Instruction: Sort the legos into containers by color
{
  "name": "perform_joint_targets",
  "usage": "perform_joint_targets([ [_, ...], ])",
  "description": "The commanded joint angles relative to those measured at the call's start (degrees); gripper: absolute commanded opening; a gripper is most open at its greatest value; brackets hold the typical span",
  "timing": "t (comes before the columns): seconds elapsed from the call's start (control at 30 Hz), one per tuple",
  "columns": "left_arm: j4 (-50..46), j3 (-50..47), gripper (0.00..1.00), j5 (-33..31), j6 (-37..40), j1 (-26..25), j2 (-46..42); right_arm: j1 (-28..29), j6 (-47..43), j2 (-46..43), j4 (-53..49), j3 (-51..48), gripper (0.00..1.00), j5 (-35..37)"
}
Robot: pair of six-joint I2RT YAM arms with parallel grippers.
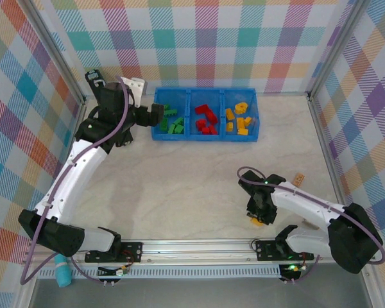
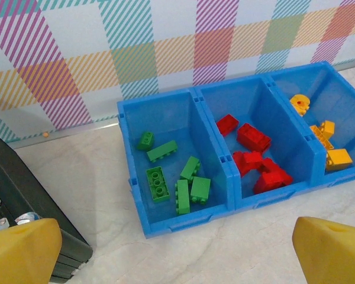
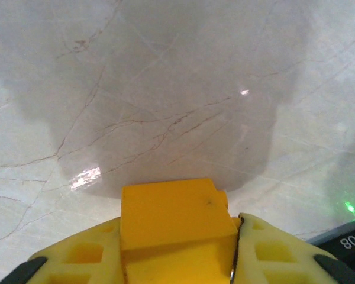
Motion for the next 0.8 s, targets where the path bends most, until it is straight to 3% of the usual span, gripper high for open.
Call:
perform_joint_targets([
  [0.0, -2.38, 0.16, 1.00, -1.03, 0.92, 0.84, -1.03, 0.40, -0.89, -0.69, 1.98, 2.07, 0.29, 0.65],
  [0.23, 5.74, -17.78, 1.00, -4.59, -0.08, 3.55, -10.87, -3.94, -17.62, 5.87, 0.84, 24.22, 0.28, 9.91],
  [0.4, 18.71, -32.00, 1.00, -8.46, -4.75, 7.04, -16.18, -11.55, -35.33, 14.55, 10.42, 39.64, 0.27, 9.67],
  [0.57, 30.16, -41.25, 1.00, -13.34, -9.41, 8.76, -16.37, -15.53, -49.48, 27.07, 19.34, 52.67, 0.27, 9.97],
  [0.77, 34.50, -44.64, 1.00, -16.98, -10.09, 8.85, -15.14, -20.88, -54.55, 42.11, 29.04, 61.92, 0.27, 7.95],
])
